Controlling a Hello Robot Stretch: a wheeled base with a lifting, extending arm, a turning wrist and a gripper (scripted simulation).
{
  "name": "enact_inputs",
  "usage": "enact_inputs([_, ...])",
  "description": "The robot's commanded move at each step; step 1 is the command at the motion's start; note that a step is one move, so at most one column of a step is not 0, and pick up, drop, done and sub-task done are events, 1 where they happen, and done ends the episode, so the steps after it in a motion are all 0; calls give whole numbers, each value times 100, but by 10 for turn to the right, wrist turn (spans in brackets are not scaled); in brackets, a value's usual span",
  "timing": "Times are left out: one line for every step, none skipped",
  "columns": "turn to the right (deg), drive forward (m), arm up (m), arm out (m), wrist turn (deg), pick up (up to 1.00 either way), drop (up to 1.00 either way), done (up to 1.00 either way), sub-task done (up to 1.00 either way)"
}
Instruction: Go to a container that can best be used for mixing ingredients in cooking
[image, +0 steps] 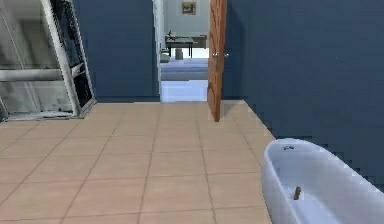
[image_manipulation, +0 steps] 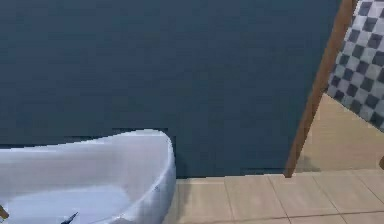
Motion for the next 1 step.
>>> enact_inputs([0,100,0,0,0,0,0,0,0])
